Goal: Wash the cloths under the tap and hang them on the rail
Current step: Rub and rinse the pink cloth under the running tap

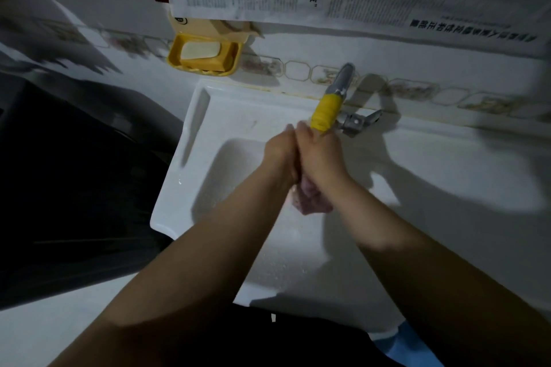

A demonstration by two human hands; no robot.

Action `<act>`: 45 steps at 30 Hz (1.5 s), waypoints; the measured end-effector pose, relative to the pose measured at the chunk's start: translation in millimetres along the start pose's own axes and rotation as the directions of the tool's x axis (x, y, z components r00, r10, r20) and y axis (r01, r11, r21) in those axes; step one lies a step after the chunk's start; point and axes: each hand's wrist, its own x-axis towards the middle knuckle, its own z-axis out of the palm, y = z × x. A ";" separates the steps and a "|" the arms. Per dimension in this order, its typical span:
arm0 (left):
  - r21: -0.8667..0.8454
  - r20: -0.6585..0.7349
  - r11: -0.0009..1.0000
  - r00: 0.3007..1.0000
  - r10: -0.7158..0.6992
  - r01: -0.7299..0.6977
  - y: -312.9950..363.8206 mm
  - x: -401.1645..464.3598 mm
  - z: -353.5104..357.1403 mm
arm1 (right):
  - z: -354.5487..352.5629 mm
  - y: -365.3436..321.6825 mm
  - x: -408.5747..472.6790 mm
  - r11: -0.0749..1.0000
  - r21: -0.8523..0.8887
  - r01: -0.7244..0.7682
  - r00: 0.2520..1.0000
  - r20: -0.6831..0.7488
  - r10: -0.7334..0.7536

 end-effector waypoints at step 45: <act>0.559 0.298 0.743 0.926 0.233 -0.367 15.8 19.7 -76.6 | -51.9 42.6 41.3 0.993 0.019 -0.117 0.941 0.321 0.105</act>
